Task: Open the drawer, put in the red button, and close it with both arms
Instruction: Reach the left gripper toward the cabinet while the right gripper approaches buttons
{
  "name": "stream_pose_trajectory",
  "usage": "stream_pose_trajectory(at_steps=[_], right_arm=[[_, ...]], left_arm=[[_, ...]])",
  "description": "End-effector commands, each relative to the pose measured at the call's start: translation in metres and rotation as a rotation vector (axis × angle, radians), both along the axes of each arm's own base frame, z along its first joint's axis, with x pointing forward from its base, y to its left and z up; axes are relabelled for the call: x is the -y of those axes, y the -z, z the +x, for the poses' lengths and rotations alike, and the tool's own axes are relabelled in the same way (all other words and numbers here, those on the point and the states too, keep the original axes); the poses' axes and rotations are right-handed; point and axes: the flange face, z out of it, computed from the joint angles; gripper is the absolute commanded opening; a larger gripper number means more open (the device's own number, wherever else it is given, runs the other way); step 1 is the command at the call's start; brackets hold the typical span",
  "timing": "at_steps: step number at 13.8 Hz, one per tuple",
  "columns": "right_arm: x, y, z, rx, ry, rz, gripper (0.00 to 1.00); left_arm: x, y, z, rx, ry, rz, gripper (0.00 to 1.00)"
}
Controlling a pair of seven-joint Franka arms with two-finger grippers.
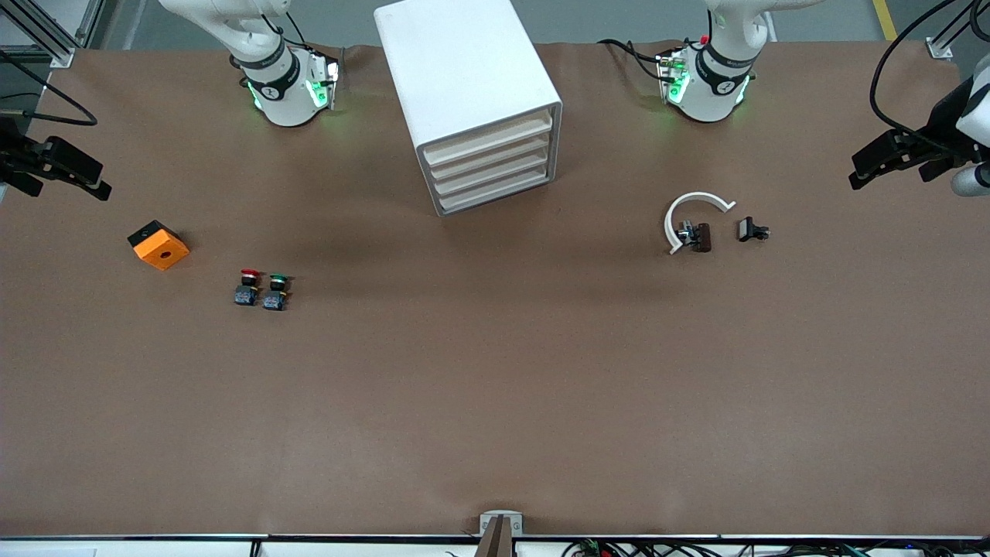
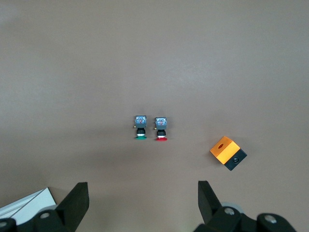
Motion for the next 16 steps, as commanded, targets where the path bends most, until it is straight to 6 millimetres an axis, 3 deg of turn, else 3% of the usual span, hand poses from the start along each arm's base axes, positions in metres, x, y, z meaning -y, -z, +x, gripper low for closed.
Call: stream_pose_trajectory(at_steps=[1, 3, 5, 7, 11, 14, 16], right_arm=[[0.001, -0.005, 0.0, 0.0, -0.009, -0.016, 1.0], [0.001, -0.005, 0.0, 0.0, -0.009, -0.016, 1.0], [0.002, -0.005, 0.0, 0.0, -0.007, -0.016, 1.0], [0.001, -0.005, 0.0, -0.001, -0.009, -0.016, 1.0], [-0.005, 0.005, 0.005, -0.02, -0.021, -0.015, 1.0], [-0.013, 0.025, 0.017, -0.055, -0.035, -0.015, 1.0], [-0.019, 0.03, 0.02, -0.058, -0.037, -0.014, 1.0]], left_arm=[[0.001, -0.006, 0.002, -0.001, -0.005, 0.001, 1.0], [0.001, -0.006, 0.003, -0.002, -0.002, 0.001, 1.0], [-0.003, 0.002, 0.021, -0.01, -0.007, -0.004, 1.0], [-0.002, 0.023, 0.043, -0.041, 0.001, -0.011, 1.0], [0.036, 0.111, 0.085, -0.135, -0.015, -0.017, 1.0], [0.086, 0.178, 0.104, -0.195, -0.178, 0.009, 1.0], [0.134, 0.229, 0.108, -0.242, -0.268, 0.041, 1.0]])
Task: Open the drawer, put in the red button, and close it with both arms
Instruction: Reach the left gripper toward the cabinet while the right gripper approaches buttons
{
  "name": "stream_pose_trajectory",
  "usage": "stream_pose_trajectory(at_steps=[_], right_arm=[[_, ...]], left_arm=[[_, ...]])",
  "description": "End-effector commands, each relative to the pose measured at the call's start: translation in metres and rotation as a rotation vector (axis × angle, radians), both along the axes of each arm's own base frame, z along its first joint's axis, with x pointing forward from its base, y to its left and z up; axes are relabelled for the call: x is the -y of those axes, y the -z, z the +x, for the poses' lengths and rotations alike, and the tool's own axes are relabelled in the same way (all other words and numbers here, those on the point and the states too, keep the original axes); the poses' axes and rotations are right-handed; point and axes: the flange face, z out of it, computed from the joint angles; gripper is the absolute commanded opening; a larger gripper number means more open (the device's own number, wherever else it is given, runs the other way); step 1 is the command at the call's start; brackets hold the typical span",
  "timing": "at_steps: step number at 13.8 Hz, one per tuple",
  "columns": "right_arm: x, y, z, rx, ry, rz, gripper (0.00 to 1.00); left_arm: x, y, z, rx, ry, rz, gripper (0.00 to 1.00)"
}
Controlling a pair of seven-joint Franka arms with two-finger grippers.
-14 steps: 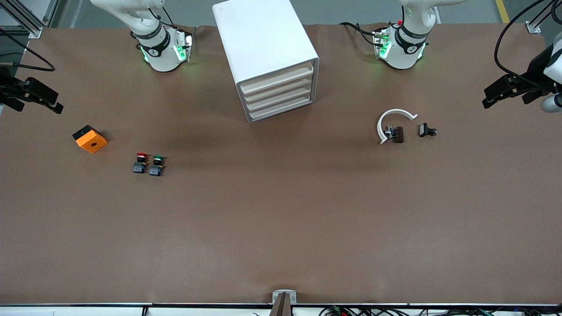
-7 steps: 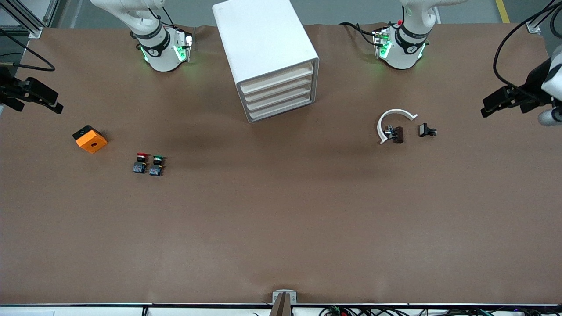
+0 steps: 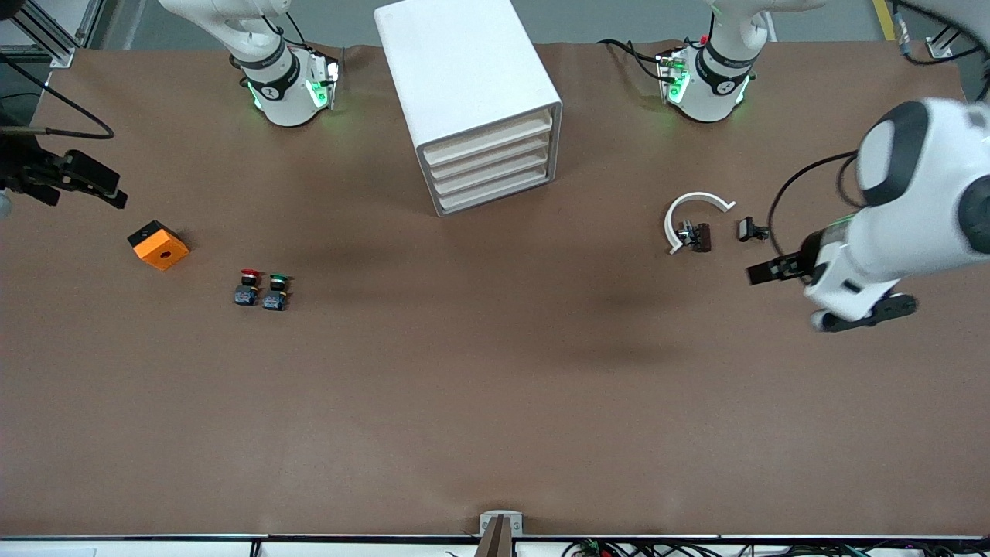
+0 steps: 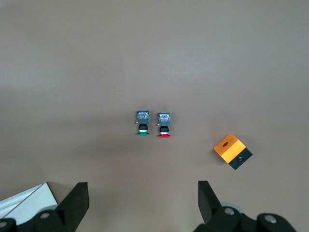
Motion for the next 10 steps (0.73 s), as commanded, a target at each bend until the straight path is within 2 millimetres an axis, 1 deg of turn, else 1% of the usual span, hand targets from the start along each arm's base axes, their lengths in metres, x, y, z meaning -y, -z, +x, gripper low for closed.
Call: stream_pose_trajectory(at_steps=[1, 2, 3, 4, 5, 7, 8, 9, 10], right_arm=[[-0.006, 0.007, 0.006, -0.016, -0.014, -0.015, 1.0], [-0.007, 0.014, 0.009, -0.031, -0.019, -0.013, 1.0], [-0.008, 0.016, 0.01, -0.036, -0.023, -0.012, 1.0], [-0.007, 0.024, 0.013, -0.051, -0.027, -0.012, 1.0], [-0.005, 0.039, 0.018, -0.085, -0.022, -0.012, 1.0], [-0.001, 0.066, 0.027, -0.151, -0.023, -0.033, 1.0], [0.001, 0.085, 0.034, -0.18, -0.025, -0.053, 1.0], [0.003, 0.103, 0.038, -0.208, -0.025, -0.062, 1.0], [0.006, 0.125, 0.042, -0.227, -0.021, -0.061, 1.0]], left_arm=[[0.052, 0.058, 0.013, -0.06, -0.142, 0.05, 1.0], [0.063, 0.078, 0.018, -0.075, -0.199, 0.069, 1.0], [0.088, 0.098, 0.015, -0.088, -0.237, 0.092, 1.0], [0.109, 0.114, 0.011, -0.087, -0.278, 0.109, 1.0], [0.128, 0.131, 0.007, -0.093, -0.342, 0.132, 1.0], [0.169, 0.156, -0.006, -0.13, -0.476, 0.12, 1.0], [0.19, 0.166, -0.014, -0.147, -0.536, 0.117, 1.0], [0.221, 0.171, -0.027, -0.142, -0.589, 0.13, 1.0], [0.236, 0.178, -0.036, -0.151, -0.65, 0.152, 1.0]])
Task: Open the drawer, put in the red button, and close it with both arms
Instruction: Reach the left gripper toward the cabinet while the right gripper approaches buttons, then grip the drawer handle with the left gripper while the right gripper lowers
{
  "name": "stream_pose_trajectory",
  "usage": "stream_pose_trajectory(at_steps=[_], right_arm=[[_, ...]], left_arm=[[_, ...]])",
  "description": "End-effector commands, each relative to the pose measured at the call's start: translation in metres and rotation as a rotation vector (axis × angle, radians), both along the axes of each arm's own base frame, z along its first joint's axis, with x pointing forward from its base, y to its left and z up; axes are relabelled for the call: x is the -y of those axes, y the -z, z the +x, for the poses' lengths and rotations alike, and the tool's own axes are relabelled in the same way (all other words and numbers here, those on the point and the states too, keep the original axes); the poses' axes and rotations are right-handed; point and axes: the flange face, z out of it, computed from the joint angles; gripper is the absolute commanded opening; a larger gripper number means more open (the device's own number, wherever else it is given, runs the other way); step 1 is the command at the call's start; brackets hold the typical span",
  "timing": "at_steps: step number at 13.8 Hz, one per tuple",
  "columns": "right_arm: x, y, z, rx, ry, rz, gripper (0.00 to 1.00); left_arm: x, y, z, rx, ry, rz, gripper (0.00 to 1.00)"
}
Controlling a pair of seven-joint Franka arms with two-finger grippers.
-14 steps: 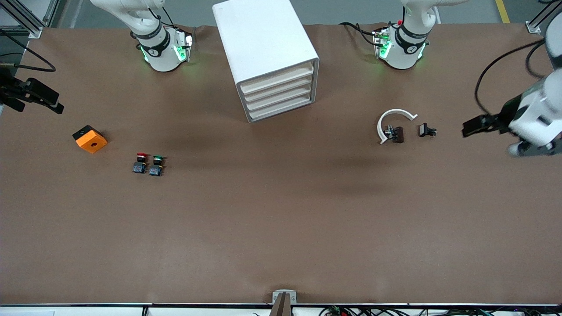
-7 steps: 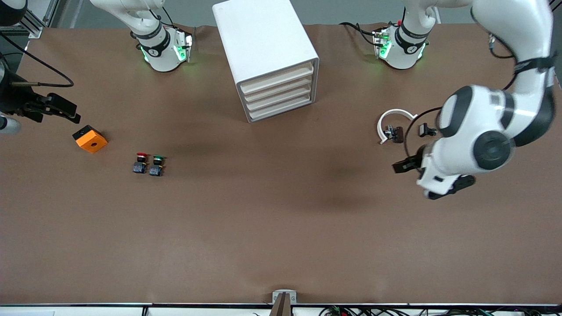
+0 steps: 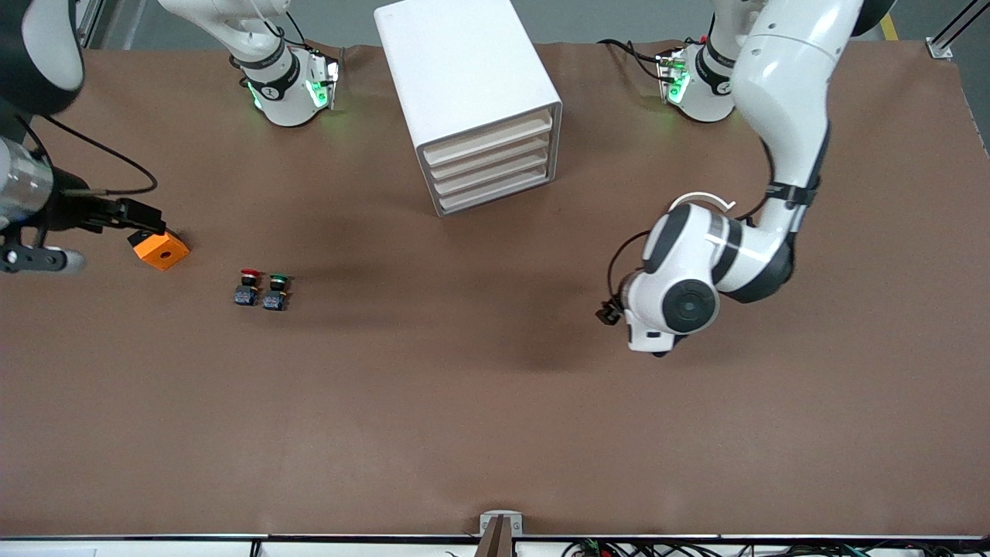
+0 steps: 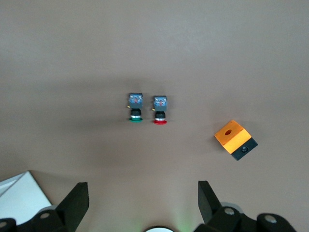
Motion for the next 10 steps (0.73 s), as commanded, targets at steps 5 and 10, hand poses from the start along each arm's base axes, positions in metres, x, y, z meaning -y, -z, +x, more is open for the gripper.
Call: stream_pose_trajectory(at_steps=[5, 10], right_arm=[[0.02, 0.123, 0.005, 0.012, 0.003, -0.019, 1.0], [0.03, 0.21, -0.012, 0.142, 0.013, -0.014, 1.0]], left_arm=[[0.097, 0.018, -0.053, -0.229, -0.497, 0.031, 1.0], [0.117, 0.045, -0.083, -0.57, -0.896, 0.233, 1.0]])
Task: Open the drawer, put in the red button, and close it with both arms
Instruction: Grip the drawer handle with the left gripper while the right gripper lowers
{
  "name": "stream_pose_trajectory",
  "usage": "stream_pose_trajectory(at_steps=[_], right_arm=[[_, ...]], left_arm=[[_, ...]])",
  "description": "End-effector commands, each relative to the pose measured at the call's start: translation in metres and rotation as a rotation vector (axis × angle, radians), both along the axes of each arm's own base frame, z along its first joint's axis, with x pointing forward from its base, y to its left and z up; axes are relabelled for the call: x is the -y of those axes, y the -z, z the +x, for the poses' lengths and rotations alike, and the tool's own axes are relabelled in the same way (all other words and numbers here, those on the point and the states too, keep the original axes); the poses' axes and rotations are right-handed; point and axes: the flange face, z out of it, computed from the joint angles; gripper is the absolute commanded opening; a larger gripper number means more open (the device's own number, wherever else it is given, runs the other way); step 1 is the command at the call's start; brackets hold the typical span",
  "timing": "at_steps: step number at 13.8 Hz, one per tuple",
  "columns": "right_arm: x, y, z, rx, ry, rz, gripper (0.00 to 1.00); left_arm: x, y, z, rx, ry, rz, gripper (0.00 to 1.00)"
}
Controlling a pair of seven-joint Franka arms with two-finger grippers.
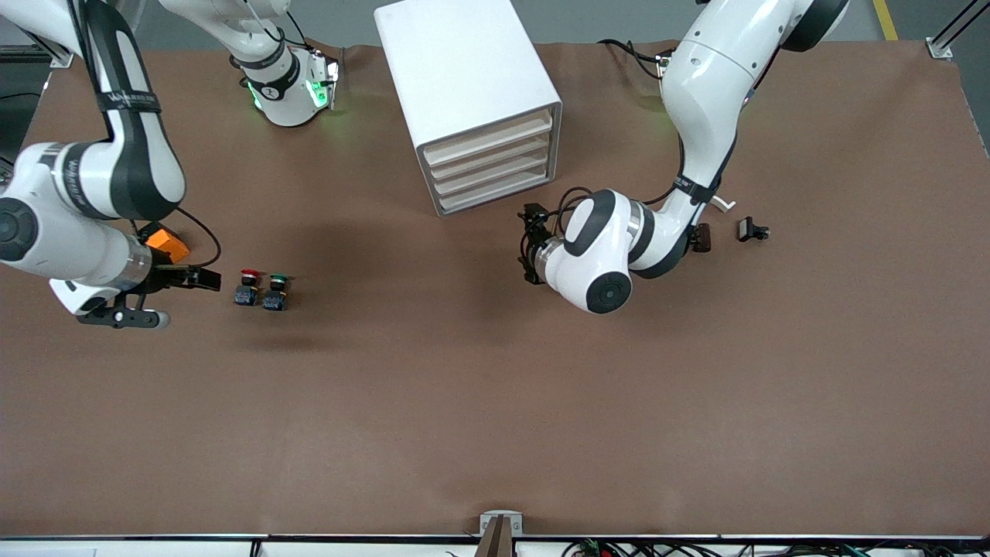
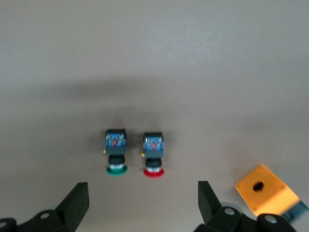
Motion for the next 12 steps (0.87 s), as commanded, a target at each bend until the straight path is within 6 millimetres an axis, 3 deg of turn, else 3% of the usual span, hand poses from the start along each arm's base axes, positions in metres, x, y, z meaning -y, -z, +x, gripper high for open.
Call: stream_pose_trajectory(at_steps=[1, 4, 7, 10, 12], right_arm=[[0.011, 0.035, -0.016, 0.05, -0.003, -0.008, 1.0], [0.027, 0.072, -0.013, 0.06, 0.037, -0.006, 1.0], [0.027, 0.095, -0.018, 0.058, 0.038, -0.004, 1.0], [0.027, 0.123, -0.019, 0.045, 0.037, 0.0, 1.0], [0.024, 0.134, -0.021, 0.03, 0.033, 0.002, 1.0]], left_arm=[[0.014, 0.014, -0.027, -0.166, -0.026, 0.062, 1.0], [0.026, 0.027, -0.052, -0.317, -0.004, 0.008, 1.0], [0.03, 0.036, -0.06, -0.402, -0.01, -0.063, 1.0], [0.036, 0.054, -0.068, -0.508, -0.053, -0.115, 0.87], [0.038, 0.055, -0.073, -0.556, -0.045, -0.126, 0.76]])
